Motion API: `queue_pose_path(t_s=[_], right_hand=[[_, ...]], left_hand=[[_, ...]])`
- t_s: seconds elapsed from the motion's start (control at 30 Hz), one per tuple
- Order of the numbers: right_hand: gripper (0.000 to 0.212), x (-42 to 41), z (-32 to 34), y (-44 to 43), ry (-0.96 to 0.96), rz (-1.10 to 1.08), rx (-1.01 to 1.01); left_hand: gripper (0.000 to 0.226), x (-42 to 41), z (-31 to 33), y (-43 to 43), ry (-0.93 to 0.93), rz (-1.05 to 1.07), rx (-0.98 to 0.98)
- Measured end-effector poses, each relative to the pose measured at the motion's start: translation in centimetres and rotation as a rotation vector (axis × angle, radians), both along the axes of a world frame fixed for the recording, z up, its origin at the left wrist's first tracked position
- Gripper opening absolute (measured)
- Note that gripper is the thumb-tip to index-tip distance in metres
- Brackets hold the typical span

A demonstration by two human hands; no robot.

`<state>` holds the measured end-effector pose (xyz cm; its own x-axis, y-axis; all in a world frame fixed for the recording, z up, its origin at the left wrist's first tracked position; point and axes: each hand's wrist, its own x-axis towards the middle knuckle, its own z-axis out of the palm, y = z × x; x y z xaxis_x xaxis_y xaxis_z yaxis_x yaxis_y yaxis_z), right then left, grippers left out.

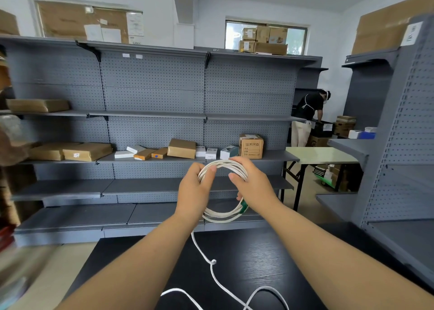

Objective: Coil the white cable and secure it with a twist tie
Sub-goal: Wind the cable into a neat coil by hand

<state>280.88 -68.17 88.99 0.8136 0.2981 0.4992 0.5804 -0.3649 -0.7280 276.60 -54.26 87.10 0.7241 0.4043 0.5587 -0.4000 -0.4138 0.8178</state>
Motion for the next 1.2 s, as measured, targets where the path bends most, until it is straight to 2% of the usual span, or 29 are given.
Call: queue_pose_path(t_s=[0.13,0.2,0.37,0.43,0.53,0.67,0.8,0.9,1.03,1.2], right_hand=[[0.034,-0.1,0.7,-0.3,-0.020,0.013,-0.036],[0.032,0.0,0.7,-0.4,-0.017,0.009,-0.061],[0.031,-0.1,0.7,-0.8,-0.118,-0.006,-0.152],[0.031,0.0,0.6,-0.9,-0.140,-0.004,-0.153],[0.031,0.1,0.4,-1.0,-0.210,-0.022,-0.209],[0.032,0.2,0.3,-1.2,-0.257,-0.048,-0.288],[0.034,0.0,0.2,-1.2,-0.288,-0.087,-0.395],[0.033,-0.2,0.2,-1.0,-0.276,-0.133,-0.291],[0.030,-0.1,0.6,-0.5,-0.188,-0.162,-0.142],[0.026,-0.1,0.6,-0.1,-0.095,-0.161,0.017]], left_hand=[[0.033,0.1,0.5,0.1,0.022,-0.020,0.047],[0.034,0.2,1.0,0.3,0.122,-0.072,0.009],[0.053,-0.2,2.8,1.7,0.435,-0.273,-0.145],[0.053,-0.1,3.1,2.3,0.486,-0.334,-0.162],[0.035,0.3,3.4,2.9,0.459,-0.408,-0.233],[0.023,0.2,4.3,3.7,0.471,-0.423,-0.119],[0.021,-0.1,5.6,3.2,0.367,-0.189,0.163],[0.022,-0.2,4.9,1.9,0.179,-0.051,0.270],[0.018,0.2,2.5,0.7,0.055,-0.006,0.195],[0.019,0.2,1.3,-0.6,0.071,-0.038,0.015]])
